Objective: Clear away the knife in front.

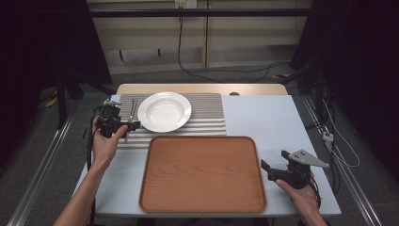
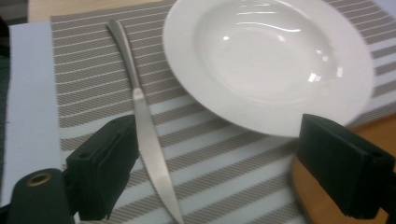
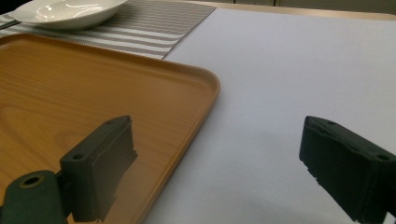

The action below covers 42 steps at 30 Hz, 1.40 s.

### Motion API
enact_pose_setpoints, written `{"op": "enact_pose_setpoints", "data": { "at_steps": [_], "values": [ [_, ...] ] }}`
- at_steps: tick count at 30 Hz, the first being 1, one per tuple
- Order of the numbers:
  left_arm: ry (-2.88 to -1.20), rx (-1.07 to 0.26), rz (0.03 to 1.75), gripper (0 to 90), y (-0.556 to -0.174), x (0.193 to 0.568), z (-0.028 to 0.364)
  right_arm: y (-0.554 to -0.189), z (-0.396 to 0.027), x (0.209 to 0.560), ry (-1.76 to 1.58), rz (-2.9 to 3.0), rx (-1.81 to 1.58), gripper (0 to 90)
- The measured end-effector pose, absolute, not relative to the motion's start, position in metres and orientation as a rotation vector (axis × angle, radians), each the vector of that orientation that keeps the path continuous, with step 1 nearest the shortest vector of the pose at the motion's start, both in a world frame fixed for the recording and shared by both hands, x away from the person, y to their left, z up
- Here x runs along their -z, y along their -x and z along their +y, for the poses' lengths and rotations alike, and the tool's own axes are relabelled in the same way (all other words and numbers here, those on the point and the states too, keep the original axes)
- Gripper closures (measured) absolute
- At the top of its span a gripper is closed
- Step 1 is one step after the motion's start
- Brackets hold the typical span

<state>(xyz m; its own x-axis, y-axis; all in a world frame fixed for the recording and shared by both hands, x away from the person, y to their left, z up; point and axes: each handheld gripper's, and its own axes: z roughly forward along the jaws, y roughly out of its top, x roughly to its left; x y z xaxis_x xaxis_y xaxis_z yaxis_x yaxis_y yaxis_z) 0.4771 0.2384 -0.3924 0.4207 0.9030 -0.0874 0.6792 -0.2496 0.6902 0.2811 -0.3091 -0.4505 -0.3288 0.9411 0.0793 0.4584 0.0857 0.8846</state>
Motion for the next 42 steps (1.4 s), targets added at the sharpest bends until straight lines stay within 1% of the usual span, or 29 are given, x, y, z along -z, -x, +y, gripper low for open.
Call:
{"op": "enact_pose_setpoints", "data": {
  "at_steps": [4, 8, 11, 12, 15, 16, 17, 18, 23, 24, 25, 27, 28, 30, 34, 36, 37, 38, 39, 40, 41, 42],
  "values": [
    [-2.004, -0.462, 1.382, 11.3, -0.494, 0.397, 0.242, -0.28, -0.31, 0.45, -1.383, 1.837, -1.193, 10.3],
    [-2.001, -0.46, 1.424, 11.1, -0.509, 0.404, 0.248, -0.28, -0.309, 0.45, -1.381, 1.838, -1.189, 10.3],
    [-2.025, -0.476, 1.432, 11.8, -0.518, 0.406, 0.249, -0.281, -0.308, 0.45, -1.38, 1.841, -1.187, 10.3],
    [-2.023, -0.474, 1.442, 13.9, -0.52, 0.407, 0.249, -0.281, -0.308, 0.45, -1.383, 1.844, -1.186, 10.3],
    [-2.004, -0.482, 1.467, 15.0, -0.529, 0.408, 0.254, -0.282, -0.308, 0.451, -1.384, 1.85, -1.189, 10.3],
    [-1.991, -0.485, 1.491, 16.6, -0.536, 0.41, 0.256, -0.282, -0.308, 0.451, -1.385, 1.85, -1.19, 10.3],
    [-1.991, -0.485, 1.491, 20.3, -0.536, 0.41, 0.256, -0.282, -0.308, 0.451, -1.382, 1.853, -1.187, 10.3],
    [-2.004, -0.485, 1.495, 20.3, -0.539, 0.411, 0.257, -0.282, -0.308, 0.451, -1.382, 1.853, -1.187, 10.3],
    [-1.986, -0.476, 1.522, 27.9, -0.554, 0.414, 0.259, -0.282, -0.308, 0.451, -1.388, 1.848, -1.191, 10.3],
    [-1.986, -0.483, 1.52, 27.9, -0.555, 0.415, 0.258, -0.282, -0.308, 0.451, -1.388, 1.848, -1.191, 10.3],
    [-1.988, -0.489, 1.517, 32.9, -0.557, 0.417, 0.258, -0.282, -0.308, 0.451, -1.388, 1.849, -1.19, 10.3],
    [-1.993, -0.484, 1.527, 32.9, -0.562, 0.421, 0.256, -0.282, -0.308, 0.451, -1.388, 1.85, -1.191, 10.3],
    [-1.993, -0.474, 1.535, 35.0, -0.564, 0.423, 0.255, -0.282, -0.308, 0.452, -1.385, 1.853, -1.189, 10.3],
    [-1.963, -0.453, 1.553, 35.1, -0.569, 0.427, 0.257, -0.282, -0.308, 0.452, -1.384, 1.86, -1.19, 10.3],
    [-1.983, -0.434, 1.571, 36.0, -0.577, 0.435, 0.255, -0.282, -0.307, 0.452, -1.383, 1.86, -1.192, 10.3],
    [-1.979, -0.424, 1.568, 40.1, -0.579, 0.437, 0.253, -0.282, -0.307, 0.451, -1.384, 1.859, -1.19, 10.3],
    [-1.984, -0.427, 1.575, 40.1, -0.58, 0.439, 0.252, -0.282, -0.307, 0.452, -1.384, 1.86, -1.192, 10.3],
    [-1.996, -0.423, 1.569, 48.9, -0.581, 0.442, 0.249, -0.282, -0.308, 0.452, -1.385, 1.86, -1.191, 10.3],
    [-2.033, -0.438, 1.582, 50.3, -0.583, 0.446, 0.246, -0.282, -0.308, 0.452, -1.384, 1.861, -1.192, 10.3],
    [-2.013, -0.438, 1.585, 53.9, -0.583, 0.447, 0.245, -0.282, -0.308, 0.452, -1.384, 1.86, -1.191, 10.3],
    [-2.014, -0.425, 1.585, 59.8, -0.584, 0.448, 0.246, -0.282, -0.308, 0.452, -1.383, 1.86, -1.191, 10.3],
    [-2.008, -0.416, 1.593, 61.1, -0.585, 0.449, 0.246, -0.281, -0.308, 0.452, -1.38, 1.862, -1.19, 10.3]
  ]
}}
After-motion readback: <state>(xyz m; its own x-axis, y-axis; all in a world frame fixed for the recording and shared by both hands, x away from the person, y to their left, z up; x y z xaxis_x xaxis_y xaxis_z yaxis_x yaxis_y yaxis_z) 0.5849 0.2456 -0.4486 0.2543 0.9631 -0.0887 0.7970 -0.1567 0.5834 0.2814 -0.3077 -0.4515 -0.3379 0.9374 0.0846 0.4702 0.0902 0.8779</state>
